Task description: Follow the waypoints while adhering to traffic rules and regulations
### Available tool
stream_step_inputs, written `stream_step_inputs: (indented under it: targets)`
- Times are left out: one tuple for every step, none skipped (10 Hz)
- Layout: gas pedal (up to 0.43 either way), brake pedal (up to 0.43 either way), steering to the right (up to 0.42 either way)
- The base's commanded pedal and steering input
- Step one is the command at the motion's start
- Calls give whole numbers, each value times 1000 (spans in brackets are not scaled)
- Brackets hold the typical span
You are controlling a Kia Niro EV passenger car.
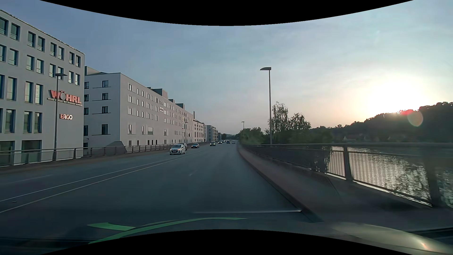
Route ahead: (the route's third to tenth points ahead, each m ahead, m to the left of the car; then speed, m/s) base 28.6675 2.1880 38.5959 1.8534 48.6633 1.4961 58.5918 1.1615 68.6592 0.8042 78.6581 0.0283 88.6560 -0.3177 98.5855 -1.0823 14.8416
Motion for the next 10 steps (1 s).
stream_step_inputs:
  targets:
    - [358,0,4]
    - [358,0,4]
    - [358,0,5]
    - [358,0,5]
    - [358,0,6]
    - [358,0,5]
    - [358,0,6]
    - [358,0,6]
    - [358,0,6]
    - [358,0,6]
